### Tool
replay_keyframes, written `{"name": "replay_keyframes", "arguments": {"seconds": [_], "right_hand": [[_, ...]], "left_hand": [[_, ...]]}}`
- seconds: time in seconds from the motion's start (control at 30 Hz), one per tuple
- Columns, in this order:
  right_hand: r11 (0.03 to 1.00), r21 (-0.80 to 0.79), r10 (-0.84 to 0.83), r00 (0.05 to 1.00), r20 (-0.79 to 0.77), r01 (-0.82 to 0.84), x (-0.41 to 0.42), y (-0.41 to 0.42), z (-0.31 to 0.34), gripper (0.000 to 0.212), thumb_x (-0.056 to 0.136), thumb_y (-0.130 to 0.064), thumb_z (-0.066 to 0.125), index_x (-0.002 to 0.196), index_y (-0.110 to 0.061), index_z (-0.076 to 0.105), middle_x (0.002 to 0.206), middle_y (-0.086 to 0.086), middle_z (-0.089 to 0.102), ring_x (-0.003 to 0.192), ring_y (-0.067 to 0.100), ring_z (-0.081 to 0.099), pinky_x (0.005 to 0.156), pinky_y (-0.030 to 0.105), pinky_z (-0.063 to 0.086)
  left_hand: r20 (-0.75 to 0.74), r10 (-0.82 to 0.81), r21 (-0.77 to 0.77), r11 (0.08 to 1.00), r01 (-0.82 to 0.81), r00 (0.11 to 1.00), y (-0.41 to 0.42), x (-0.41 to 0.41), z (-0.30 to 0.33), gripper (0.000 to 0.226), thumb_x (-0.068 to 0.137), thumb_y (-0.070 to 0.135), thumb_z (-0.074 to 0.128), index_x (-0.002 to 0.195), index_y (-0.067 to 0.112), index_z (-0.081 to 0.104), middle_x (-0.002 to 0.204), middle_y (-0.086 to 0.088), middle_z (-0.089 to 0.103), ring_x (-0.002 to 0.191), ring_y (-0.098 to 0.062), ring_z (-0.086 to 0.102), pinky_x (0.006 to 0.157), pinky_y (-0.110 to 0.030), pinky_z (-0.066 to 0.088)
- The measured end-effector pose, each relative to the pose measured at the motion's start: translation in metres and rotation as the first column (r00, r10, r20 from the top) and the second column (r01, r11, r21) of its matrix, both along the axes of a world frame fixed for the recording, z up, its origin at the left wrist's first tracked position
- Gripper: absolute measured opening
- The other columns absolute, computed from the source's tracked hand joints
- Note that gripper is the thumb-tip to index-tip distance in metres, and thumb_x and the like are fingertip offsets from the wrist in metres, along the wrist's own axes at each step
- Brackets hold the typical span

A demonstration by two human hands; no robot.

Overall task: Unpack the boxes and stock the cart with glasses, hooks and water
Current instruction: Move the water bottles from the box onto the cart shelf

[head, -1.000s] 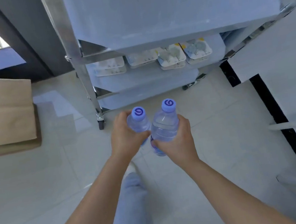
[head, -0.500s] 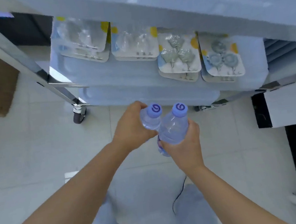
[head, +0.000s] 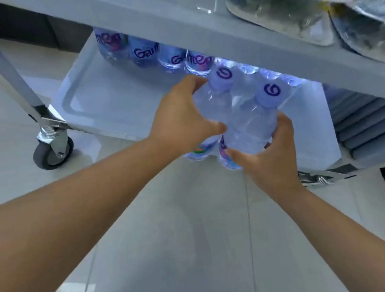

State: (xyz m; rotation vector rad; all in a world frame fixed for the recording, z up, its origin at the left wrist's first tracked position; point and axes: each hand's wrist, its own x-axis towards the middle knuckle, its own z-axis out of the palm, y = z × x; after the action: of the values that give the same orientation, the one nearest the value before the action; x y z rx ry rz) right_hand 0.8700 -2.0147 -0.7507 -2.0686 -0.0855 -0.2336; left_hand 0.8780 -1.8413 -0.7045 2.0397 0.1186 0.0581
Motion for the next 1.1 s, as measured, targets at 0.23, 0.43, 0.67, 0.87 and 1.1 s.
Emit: {"name": "replay_keyframes", "arguments": {"seconds": [0.23, 0.43, 0.67, 0.87, 1.1], "right_hand": [[0.995, 0.051, -0.098, 0.984, 0.146, 0.091, 0.031, -0.013, -0.023, 0.058, 0.053, -0.009, 0.085, 0.088, -0.033, 0.044, 0.087, -0.016, 0.047, 0.078, -0.007, 0.053, 0.070, 0.006, 0.041], [0.991, 0.043, -0.127, 0.984, 0.122, 0.123, 0.062, -0.020, -0.035, 0.076, 0.049, -0.033, 0.077, 0.114, -0.006, 0.050, 0.110, 0.015, 0.057, 0.103, 0.029, 0.058, 0.083, 0.044, 0.052], [0.994, 0.037, -0.100, 0.994, 0.045, 0.098, 0.044, -0.030, -0.063, 0.082, 0.064, -0.028, 0.081, 0.132, -0.014, 0.037, 0.122, 0.007, 0.049, 0.112, 0.018, 0.053, 0.093, 0.035, 0.049], [0.975, 0.036, -0.222, 0.972, 0.083, 0.219, 0.046, -0.025, -0.077, 0.062, 0.068, -0.023, 0.081, 0.119, -0.014, 0.047, 0.113, 0.002, 0.054, 0.105, 0.019, 0.054, 0.089, 0.033, 0.048], [0.969, -0.040, -0.236, 0.962, 0.136, 0.244, 0.095, -0.032, -0.081, 0.063, 0.068, -0.020, 0.079, 0.120, -0.006, 0.046, 0.113, 0.008, 0.052, 0.106, 0.024, 0.052, 0.088, 0.030, 0.045]], "left_hand": [[0.124, 0.113, -0.086, 0.991, -0.103, 0.986, -0.038, 0.039, -0.027, 0.059, 0.064, 0.021, 0.082, 0.116, 0.016, 0.054, 0.094, 0.009, 0.054, 0.087, -0.011, 0.051, 0.068, -0.014, 0.035], [0.149, 0.180, -0.175, 0.973, -0.154, 0.972, -0.057, 0.057, -0.041, 0.075, 0.067, 0.033, 0.081, 0.130, 0.017, 0.046, 0.112, 0.008, 0.058, 0.103, -0.011, 0.056, 0.083, -0.020, 0.042], [0.082, 0.078, -0.104, 0.992, -0.069, 0.994, -0.041, 0.032, -0.097, 0.054, 0.070, 0.030, 0.080, 0.119, 0.027, 0.057, 0.090, 0.019, 0.058, 0.084, -0.004, 0.060, 0.079, -0.015, 0.046], [0.123, 0.212, -0.156, 0.969, -0.192, 0.970, -0.058, 0.042, -0.104, 0.041, 0.076, 0.026, 0.077, 0.114, 0.021, 0.062, 0.089, 0.014, 0.062, 0.089, -0.012, 0.062, 0.083, -0.024, 0.050], [0.163, 0.254, -0.169, 0.959, -0.226, 0.953, -0.074, 0.085, -0.109, 0.037, 0.078, 0.026, 0.075, 0.111, 0.020, 0.059, 0.088, 0.015, 0.057, 0.088, -0.010, 0.058, 0.080, -0.020, 0.045]]}}
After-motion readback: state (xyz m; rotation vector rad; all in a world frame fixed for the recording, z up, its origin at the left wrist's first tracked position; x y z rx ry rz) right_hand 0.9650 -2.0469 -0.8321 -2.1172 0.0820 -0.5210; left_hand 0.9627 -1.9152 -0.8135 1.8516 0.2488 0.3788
